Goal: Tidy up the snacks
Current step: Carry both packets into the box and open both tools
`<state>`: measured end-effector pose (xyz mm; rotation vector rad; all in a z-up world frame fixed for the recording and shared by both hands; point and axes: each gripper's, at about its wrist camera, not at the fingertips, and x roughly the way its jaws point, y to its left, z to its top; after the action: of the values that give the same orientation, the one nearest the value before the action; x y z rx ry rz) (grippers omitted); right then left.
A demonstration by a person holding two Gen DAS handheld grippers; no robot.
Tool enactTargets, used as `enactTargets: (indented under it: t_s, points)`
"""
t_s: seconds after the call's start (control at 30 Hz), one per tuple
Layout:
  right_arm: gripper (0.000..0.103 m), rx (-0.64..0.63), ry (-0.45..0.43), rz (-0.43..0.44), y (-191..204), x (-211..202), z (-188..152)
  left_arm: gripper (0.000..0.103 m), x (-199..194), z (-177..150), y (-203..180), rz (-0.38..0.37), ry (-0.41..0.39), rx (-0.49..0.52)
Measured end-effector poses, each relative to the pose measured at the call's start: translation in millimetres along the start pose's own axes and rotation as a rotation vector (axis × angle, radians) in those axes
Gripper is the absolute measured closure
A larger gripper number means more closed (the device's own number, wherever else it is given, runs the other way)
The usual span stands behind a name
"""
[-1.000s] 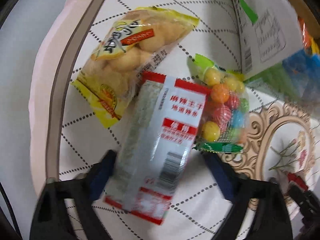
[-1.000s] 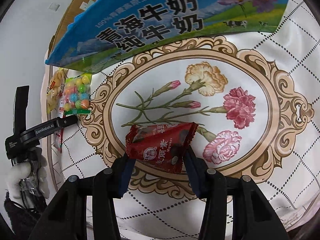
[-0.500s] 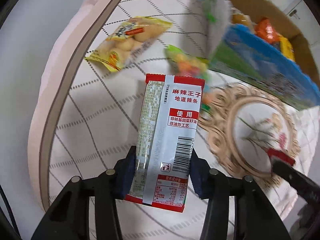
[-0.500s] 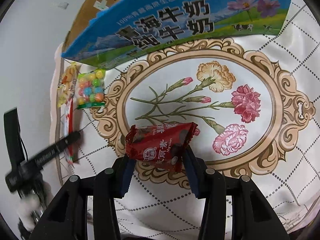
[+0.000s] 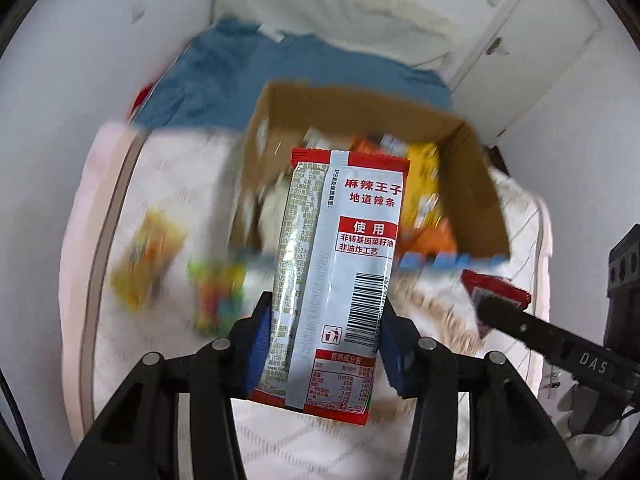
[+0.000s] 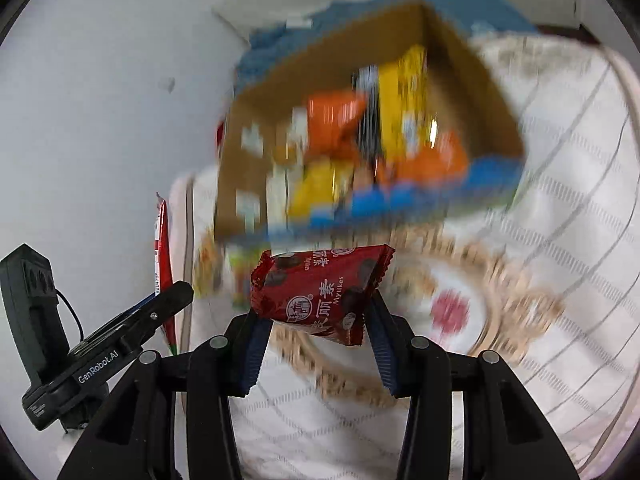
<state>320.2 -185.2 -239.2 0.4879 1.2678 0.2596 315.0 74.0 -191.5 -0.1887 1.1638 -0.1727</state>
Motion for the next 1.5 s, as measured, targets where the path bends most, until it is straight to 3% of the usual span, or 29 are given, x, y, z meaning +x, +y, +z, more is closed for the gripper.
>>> enactTargets:
  t_s: [0.13, 0.37, 0.53, 0.8, 0.83, 0.9, 0.97, 1.07, 1.1, 1.3, 1.5]
  points:
    - [0.054, 0.000, -0.073, -0.076, -4.4, -12.7, 62.5, 0.058, 12.9, 59.0, -15.0, 0.029, -0.024, 0.048]
    - [0.054, 0.018, -0.024, -0.234, -25.2, 30.3, 155.0, 0.058, 70.8, 137.4, -20.2, 0.069, 0.043, 0.070]
    - [0.054, 0.019, 0.005, -0.300, -33.6, 56.9, 175.3, 0.057, 120.5, 166.0, -9.6, 0.113, 0.121, 0.060]
    - [0.054, 0.028, 0.054, -0.372, -52.1, 89.5, 190.5, 0.055, 175.3, 170.5, 10.1, 0.154, 0.217, 0.021]
    - [0.051, 0.029, 0.062, -0.387, -54.2, 93.2, 191.9, 0.055, 177.3, 170.1, 11.2, 0.159, 0.222, 0.012]
    - [0.034, 0.022, 0.076, -0.416, -55.7, 99.3, 194.3, 0.053, 184.1, 168.5, 16.4, 0.144, 0.250, -0.017]
    - [0.020, 0.022, 0.085, -0.408, -55.6, 104.4, 196.4, 0.038, 190.3, 168.8, 19.2, 0.127, 0.277, -0.032]
    - [0.009, 0.004, 0.091, -0.425, -48.1, 109.1, 197.9, 0.018, 186.1, 168.9, 17.2, 0.145, 0.247, -0.012]
    - [0.008, -0.005, 0.091, -0.429, -45.0, 110.1, 198.0, 0.016, 184.4, 168.6, 16.4, 0.145, 0.242, -0.008]
    - [0.005, -0.025, 0.084, -0.436, -30.0, 108.6, 195.2, 0.011, 171.2, 169.0, 18.5, 0.131, 0.211, -0.014]
    - [0.003, -0.035, 0.060, -0.445, -21.2, 96.2, 183.4, 0.011, 135.3, 157.8, 7.4, 0.120, 0.110, 0.016]
